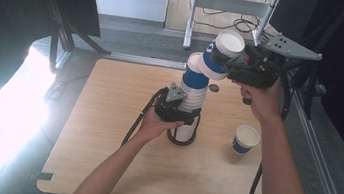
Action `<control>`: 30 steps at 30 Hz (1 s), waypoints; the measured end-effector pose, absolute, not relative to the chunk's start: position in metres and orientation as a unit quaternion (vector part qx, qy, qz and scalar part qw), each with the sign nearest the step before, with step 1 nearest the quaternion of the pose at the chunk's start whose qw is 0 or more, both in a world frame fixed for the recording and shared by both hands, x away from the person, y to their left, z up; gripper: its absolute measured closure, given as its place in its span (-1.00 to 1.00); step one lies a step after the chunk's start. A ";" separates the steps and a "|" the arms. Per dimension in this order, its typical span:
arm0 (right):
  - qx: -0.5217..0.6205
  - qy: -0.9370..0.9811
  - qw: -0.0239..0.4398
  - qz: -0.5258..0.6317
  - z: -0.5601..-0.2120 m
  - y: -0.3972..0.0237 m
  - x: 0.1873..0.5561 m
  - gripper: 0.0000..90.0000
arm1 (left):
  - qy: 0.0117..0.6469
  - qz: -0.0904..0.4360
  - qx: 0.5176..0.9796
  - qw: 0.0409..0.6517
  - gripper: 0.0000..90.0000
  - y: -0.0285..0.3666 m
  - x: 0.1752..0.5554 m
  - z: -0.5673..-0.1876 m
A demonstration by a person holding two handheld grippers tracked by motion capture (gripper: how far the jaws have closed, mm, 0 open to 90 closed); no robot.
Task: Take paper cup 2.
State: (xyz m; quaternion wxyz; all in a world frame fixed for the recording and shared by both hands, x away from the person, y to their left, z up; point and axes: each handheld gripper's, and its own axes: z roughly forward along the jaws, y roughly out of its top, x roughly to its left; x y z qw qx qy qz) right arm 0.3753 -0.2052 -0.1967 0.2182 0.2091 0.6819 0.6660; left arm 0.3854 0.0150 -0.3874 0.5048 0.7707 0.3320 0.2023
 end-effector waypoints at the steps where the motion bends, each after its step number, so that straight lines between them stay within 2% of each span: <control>1: 0.210 0.681 0.218 0.667 -0.197 -0.209 0.373 -0.39 | 0.333 0.202 0.771 0.504 -0.71 0.015 0.385 -0.387; 22: 0.211 0.689 0.214 0.660 -0.240 -0.249 0.333 -0.39 | 0.339 0.199 0.766 0.508 -0.73 0.015 0.386 -0.387; 30: 0.210 0.693 0.206 0.659 -0.265 -0.251 0.327 -0.39 | 0.342 0.199 0.762 0.513 -0.91 0.021 0.382 -0.387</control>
